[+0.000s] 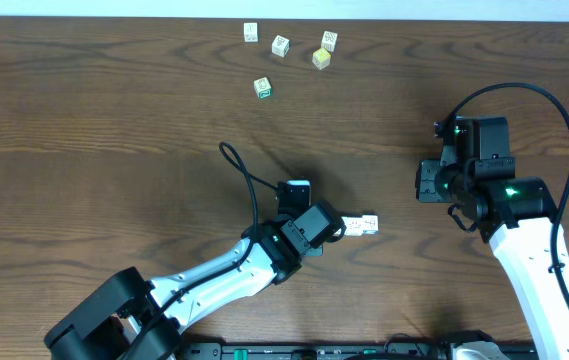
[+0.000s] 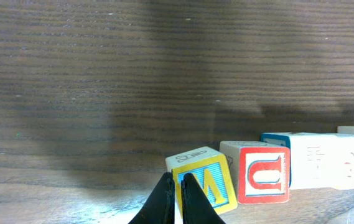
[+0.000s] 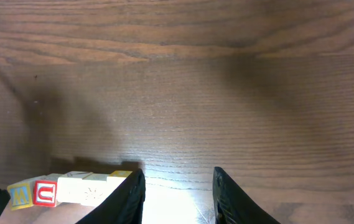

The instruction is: Lift 5 blocks

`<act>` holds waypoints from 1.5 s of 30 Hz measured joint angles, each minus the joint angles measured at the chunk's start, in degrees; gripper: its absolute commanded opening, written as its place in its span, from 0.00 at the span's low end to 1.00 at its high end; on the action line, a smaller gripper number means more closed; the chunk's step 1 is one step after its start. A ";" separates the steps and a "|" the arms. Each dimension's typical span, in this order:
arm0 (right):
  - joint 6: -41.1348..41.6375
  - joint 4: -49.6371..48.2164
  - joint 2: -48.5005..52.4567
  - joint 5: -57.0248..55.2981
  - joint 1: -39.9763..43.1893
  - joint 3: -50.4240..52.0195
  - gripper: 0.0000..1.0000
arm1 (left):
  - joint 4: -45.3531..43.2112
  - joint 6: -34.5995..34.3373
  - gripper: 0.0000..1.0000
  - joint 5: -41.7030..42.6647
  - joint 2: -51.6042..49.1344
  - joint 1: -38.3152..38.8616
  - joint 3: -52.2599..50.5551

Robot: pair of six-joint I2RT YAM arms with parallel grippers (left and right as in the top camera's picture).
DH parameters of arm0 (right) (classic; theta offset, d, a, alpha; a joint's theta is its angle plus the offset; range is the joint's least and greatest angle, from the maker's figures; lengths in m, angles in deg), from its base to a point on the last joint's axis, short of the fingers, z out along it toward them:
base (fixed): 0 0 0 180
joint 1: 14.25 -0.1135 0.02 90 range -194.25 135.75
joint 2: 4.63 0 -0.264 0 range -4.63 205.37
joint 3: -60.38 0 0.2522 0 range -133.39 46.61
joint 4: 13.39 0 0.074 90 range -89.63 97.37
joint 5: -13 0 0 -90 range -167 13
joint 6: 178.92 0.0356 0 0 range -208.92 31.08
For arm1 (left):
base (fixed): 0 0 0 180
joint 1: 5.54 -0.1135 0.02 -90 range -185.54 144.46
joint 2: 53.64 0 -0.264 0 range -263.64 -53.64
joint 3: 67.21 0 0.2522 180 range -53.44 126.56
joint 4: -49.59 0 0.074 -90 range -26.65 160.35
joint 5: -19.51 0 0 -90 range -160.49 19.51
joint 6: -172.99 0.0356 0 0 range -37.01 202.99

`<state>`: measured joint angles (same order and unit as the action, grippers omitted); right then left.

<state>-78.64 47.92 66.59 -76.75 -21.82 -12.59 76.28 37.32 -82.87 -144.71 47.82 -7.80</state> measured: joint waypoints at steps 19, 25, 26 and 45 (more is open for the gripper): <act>0.02 -0.02 0.00 0.00 0.00 0.00 0.33 | 2.56 0.00 0.08 -4.11 0.17 0.00 -0.04; 0.02 -0.02 -0.02 0.02 0.00 0.00 0.33 | 2.73 0.00 0.07 -4.72 0.44 0.00 -0.04; 0.02 0.00 -0.02 0.00 0.00 0.00 0.33 | 2.71 0.00 0.07 -4.72 0.46 0.00 -0.04; 0.02 0.00 0.00 0.00 0.00 0.00 0.33 | 1.55 0.00 0.07 -4.72 0.42 0.00 -0.04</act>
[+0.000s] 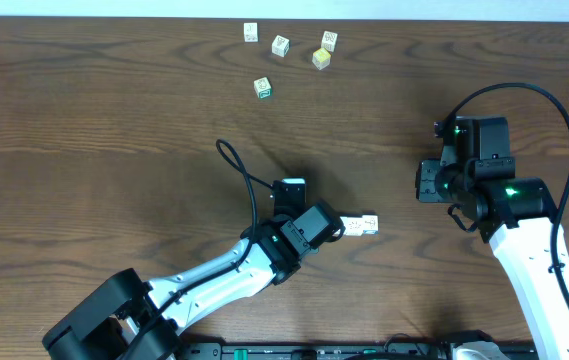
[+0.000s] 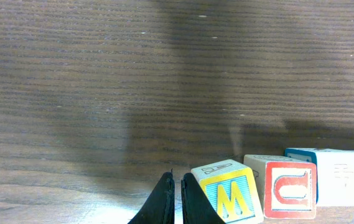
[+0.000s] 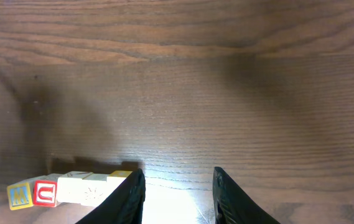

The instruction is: Lift 5 blocks

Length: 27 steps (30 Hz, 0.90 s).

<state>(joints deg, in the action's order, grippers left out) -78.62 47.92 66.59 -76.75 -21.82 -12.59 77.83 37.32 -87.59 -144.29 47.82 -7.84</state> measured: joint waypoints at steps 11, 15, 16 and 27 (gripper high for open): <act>0.00 0.00 0.00 0.00 0.00 0.00 0.33 | -0.31 0.00 0.07 0.00 -1.42 0.00 0.00; 0.00 0.00 0.00 0.00 0.00 0.00 0.33 | -0.39 -0.02 0.07 0.00 -1.46 0.00 0.00; 0.00 0.00 0.00 0.00 0.00 0.00 0.33 | -0.46 -0.02 0.07 0.00 -1.51 0.00 0.00; 0.02 0.00 -0.02 0.00 0.00 0.00 0.33 | -2.43 -0.83 0.07 1.81 -2.89 0.00 0.00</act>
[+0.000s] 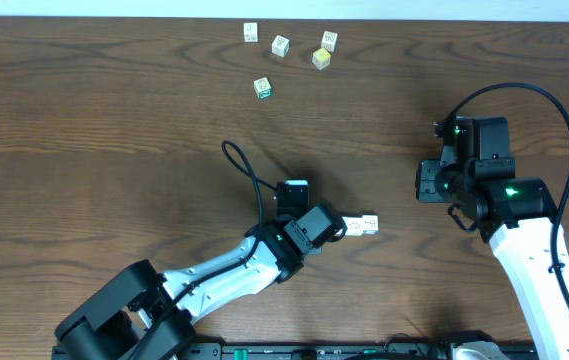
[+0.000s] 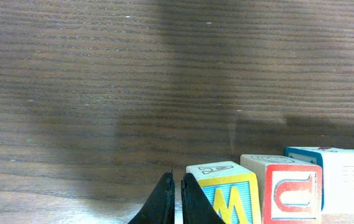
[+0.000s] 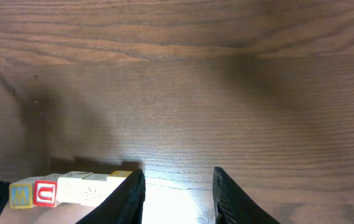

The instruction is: Lift 5 blocks

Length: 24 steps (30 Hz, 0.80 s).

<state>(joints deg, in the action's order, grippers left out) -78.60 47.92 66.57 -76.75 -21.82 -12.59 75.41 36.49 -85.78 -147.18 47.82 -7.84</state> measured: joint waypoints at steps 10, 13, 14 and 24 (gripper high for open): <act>0.15 0.00 0.00 0.00 0.00 0.00 0.33 | -0.81 -0.02 0.07 0.15 0.00 0.00 0.00; 0.15 0.00 0.00 0.00 0.00 0.00 0.33 | -0.98 0.00 0.07 0.15 0.00 0.00 0.00; 0.15 0.00 0.02 0.00 0.00 0.00 0.33 | -0.98 0.00 0.08 0.15 0.00 0.00 0.00; 0.92 0.66 0.00 0.11 0.00 0.00 0.01 | -0.04 -0.02 0.07 0.11 0.00 0.00 0.00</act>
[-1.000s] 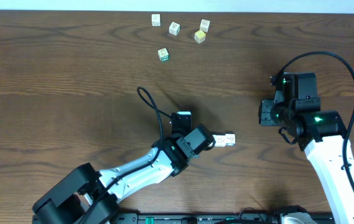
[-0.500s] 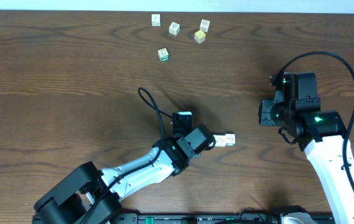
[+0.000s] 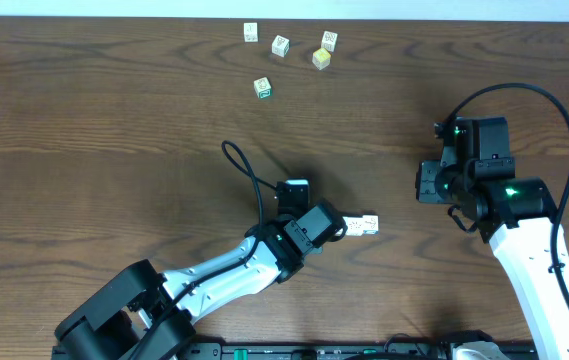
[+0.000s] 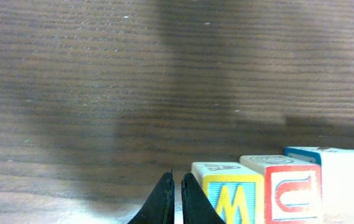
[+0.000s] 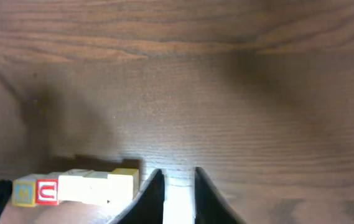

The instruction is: Lift 5 blocks

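A row of blocks (image 3: 361, 225) lies on the dark wood table (image 3: 114, 150). In the left wrist view its near end is a yellow-and-blue M block (image 4: 229, 194), then a red U block (image 4: 293, 191) and white blocks (image 4: 349, 182). My left gripper (image 4: 177, 182) is shut and empty, its tips just left of the M block. The right wrist view shows the same row (image 5: 77, 186) at the lower left. My right gripper (image 5: 179, 186) hangs right of it, jaws narrowly apart and holding nothing.
Several loose blocks lie at the table's far edge: a white one (image 3: 251, 32), another (image 3: 280, 45), a yellow one (image 3: 320, 58), one beside it (image 3: 329, 40) and a green-marked one (image 3: 262, 88). A black cable (image 3: 249, 180) loops off the left arm.
My right gripper's jaws have drawn much closer together, still with nothing between them. The left gripper sits slightly lower, and the M block now faces it squarely in line with the row.
My shut left fingers stood against the M block, which sat skewed at the row's end. Then they were a little to its left. Then they were beside it again with the block straighter. Now it lines up with the row, and the right jaws, wide before, have narrowed.
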`<act>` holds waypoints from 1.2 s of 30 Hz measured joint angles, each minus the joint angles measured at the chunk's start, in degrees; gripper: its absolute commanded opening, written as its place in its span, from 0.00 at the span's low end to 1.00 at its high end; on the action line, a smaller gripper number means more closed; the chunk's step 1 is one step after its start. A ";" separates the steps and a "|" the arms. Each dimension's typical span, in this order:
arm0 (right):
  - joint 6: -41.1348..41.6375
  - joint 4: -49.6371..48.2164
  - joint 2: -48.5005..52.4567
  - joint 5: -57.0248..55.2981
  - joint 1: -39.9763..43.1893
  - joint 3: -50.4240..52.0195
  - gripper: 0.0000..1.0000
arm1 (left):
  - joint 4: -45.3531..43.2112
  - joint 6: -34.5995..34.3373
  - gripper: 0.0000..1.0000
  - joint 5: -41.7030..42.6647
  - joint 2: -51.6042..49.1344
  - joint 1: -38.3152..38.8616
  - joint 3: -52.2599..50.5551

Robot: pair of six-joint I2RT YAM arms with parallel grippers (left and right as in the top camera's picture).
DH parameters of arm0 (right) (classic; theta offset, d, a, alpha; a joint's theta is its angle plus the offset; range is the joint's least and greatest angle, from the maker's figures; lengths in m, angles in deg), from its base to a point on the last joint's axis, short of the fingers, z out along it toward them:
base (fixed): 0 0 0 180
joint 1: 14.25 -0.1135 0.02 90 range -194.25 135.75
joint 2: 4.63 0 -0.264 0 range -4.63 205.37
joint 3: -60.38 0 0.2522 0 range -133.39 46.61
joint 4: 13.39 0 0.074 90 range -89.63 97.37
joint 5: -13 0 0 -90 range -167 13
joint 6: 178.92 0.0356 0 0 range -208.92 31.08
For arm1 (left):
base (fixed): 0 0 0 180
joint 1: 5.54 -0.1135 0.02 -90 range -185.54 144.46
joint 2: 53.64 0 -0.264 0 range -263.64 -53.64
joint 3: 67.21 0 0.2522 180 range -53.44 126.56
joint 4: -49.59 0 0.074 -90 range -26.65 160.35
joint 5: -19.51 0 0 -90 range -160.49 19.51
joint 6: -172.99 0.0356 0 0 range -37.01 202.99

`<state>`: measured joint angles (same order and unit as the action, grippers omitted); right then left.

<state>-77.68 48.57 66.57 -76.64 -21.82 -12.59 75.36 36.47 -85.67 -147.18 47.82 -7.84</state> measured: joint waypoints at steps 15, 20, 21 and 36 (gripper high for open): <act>1.79 -0.74 4.74 1.84 0.00 0.00 0.01 | 1.53 0.02 0.08 -0.02 0.00 0.00 0.00; 1.79 -0.87 9.14 4.00 -0.02 0.00 0.01 | 1.68 0.02 0.07 -0.02 0.00 0.00 0.00; 1.81 -0.33 9.90 4.22 -0.02 0.00 0.01 | 1.68 0.02 0.07 -0.02 0.00 0.00 0.00; 1.92 3.32 14.58 5.46 -4.28 0.85 0.01 | 1.68 0.02 0.08 -0.20 0.00 0.00 0.00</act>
<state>-75.76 51.90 81.15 -71.17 -26.10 -11.73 77.05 36.49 -85.87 -147.18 47.82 -7.84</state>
